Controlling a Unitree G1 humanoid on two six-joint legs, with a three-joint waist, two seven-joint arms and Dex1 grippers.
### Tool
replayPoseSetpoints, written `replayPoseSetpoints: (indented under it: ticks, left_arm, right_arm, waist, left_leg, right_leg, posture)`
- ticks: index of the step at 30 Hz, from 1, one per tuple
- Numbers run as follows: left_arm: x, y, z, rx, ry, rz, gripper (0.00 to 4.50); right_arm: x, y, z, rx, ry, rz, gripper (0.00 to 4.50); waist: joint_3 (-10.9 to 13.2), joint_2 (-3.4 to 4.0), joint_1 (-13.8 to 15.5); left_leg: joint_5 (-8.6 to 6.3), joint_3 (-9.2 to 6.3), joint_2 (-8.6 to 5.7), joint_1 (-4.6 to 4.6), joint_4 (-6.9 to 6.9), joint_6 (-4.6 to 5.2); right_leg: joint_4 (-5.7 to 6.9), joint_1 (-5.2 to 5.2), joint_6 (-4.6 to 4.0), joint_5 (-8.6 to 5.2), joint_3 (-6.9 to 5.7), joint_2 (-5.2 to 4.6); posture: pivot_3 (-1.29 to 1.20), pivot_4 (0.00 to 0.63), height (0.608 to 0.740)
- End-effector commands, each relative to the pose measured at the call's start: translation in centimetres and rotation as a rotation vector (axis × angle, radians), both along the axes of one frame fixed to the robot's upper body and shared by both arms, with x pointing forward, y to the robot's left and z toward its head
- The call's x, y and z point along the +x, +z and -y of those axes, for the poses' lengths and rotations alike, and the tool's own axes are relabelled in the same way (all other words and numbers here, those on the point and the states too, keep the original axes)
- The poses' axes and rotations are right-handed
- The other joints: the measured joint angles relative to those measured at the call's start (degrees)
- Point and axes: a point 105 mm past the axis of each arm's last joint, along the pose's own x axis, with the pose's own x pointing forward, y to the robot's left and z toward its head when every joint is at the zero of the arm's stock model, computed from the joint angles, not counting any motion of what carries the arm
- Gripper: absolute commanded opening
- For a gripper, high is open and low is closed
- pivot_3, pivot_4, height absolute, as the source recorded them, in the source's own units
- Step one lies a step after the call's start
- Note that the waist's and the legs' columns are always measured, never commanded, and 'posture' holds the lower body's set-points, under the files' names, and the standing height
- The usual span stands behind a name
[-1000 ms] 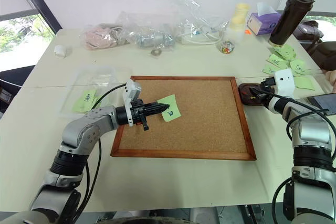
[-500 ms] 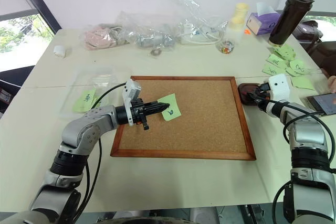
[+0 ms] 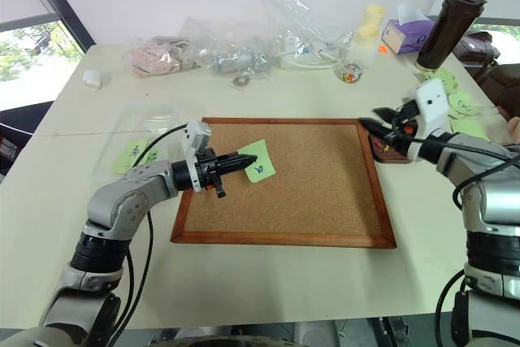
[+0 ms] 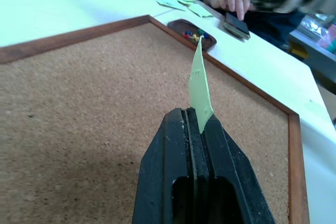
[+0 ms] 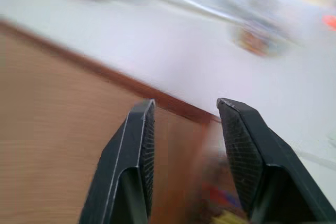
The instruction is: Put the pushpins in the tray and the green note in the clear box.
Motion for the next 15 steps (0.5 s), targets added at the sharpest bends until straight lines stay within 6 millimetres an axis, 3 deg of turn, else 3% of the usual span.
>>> replayPoseSetpoints:
  ticks: [1,3,7,12,15]
  left_arm:
    - [0.1,3.4,-1.2,-0.037,0.047,0.104,0.00]
    - [0.6,4.7,-2.4,-0.047,0.122,0.142,0.00]
    - [2.9,9.0,-7.4,-0.112,0.489,0.241,0.00]
    - [4.3,8.7,-15.2,0.015,0.860,0.254,0.00]
    - [4.1,7.7,-18.6,0.082,1.006,0.233,0.00]
  right_arm:
    - [-2.9,1.4,-4.5,-0.009,0.243,0.011,1.91]
    - [-3.4,0.9,-6.0,-0.034,0.294,-0.004,1.91]
    - [-4.2,-0.2,-9.1,-0.073,0.427,-0.028,1.91]
    - [-3.4,-1.0,-10.0,-0.095,0.454,-0.028,1.91]
    - [-3.0,-1.1,-10.6,-0.095,0.472,-0.021,1.91]
  waist:
    - [0.00,0.00,0.04]
    - [0.00,-0.01,0.13]
    - [0.08,-0.14,0.11]
    - [0.08,-0.14,-0.09]
    - [0.10,-0.17,-0.01]
  left_leg:
    - [0.00,0.00,0.00,0.00,0.01,0.00]
    - [0.00,0.00,0.00,0.01,0.03,0.00]
    - [0.00,-0.03,0.02,0.00,0.04,0.00]
    - [0.00,0.00,0.01,0.02,-0.02,0.00]
    - [0.00,-0.01,0.01,0.02,-0.01,-0.01]
  right_leg:
    - [0.00,0.01,0.00,0.00,0.00,0.00]
    - [-0.01,0.03,0.00,0.00,0.00,0.00]
    - [0.00,0.01,0.00,0.00,-0.01,0.01]
    - [0.00,-0.03,0.00,0.00,-0.01,0.01]
    - [0.01,-0.04,0.00,0.00,-0.02,0.02]
  posture:
    - [0.00,0.150,0.740]
    - [0.00,0.150,0.740]
    - [0.00,0.150,0.740]
    - [0.00,0.150,0.740]
    - [0.00,0.150,0.740]
